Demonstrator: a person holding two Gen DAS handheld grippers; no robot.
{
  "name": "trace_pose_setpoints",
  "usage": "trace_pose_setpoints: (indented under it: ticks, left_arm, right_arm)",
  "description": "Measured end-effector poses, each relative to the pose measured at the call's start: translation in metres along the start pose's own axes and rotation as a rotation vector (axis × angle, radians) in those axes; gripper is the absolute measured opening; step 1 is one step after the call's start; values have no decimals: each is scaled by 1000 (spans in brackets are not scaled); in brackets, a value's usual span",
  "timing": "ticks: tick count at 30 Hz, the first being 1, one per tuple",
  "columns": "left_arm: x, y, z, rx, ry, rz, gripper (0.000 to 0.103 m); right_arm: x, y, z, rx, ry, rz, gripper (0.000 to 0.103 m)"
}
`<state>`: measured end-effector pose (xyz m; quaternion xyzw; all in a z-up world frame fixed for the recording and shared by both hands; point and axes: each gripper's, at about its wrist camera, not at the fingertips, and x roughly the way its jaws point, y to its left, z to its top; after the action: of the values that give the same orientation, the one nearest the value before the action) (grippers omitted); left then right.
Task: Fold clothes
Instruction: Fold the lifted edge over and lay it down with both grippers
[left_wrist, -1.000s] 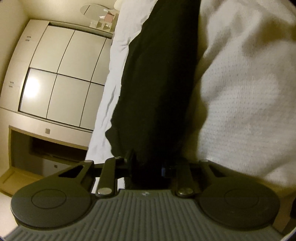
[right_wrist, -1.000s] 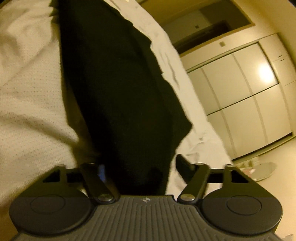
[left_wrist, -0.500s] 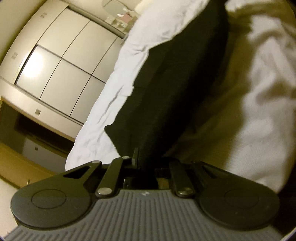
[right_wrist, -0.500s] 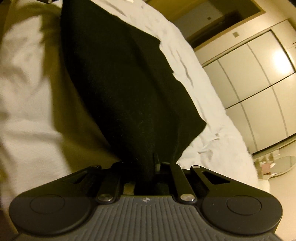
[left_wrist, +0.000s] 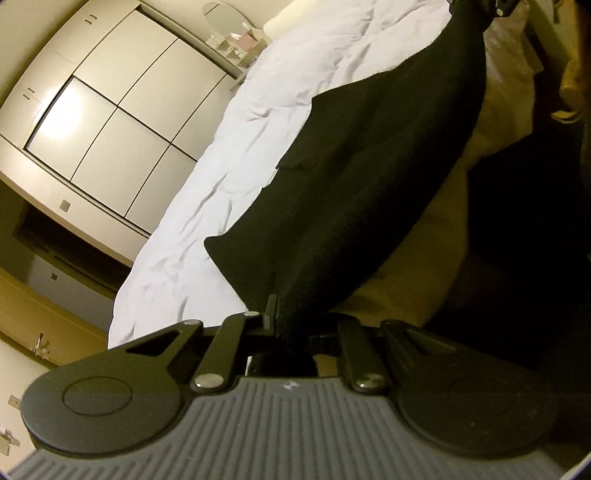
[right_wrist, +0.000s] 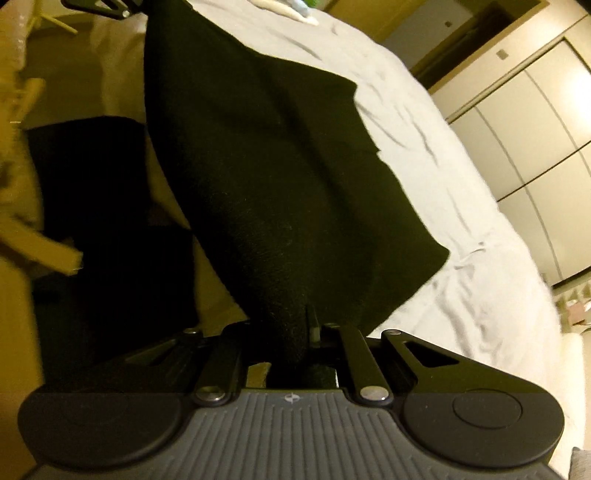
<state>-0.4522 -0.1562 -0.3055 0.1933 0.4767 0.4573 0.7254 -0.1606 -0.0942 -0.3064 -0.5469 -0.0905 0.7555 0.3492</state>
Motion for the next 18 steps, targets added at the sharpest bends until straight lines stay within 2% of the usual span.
trace_pose_setpoints:
  ticks: [2,6,11,14,16,17,18]
  left_arm:
    - [-7,10,5,9,-9,1,11]
    - [0,47,24,-2,-25,-17,11]
    - [37,116,52,-95,-38,-103,12]
    - [78,156,66,-179,-29,-145,15]
    - [115,183,73,-267,3,-167,20]
    - [138,196,74,-319,18,-180,22]
    - [157,207,75,-372,26,-170,28]
  right_arm:
    - [-13,0,2,-4,-10,26,10]
    - [-25,-41,17,58,-44,79,9]
    - [-17,-129,37,198,-80,181,12]
    - [4,-192,49,295,-92,262,13]
    - [28,-235,54,359,-87,293,18]
    - [40,-253,53,399,-80,296,25]
    - [59,-277,57,441,-71,301,34]
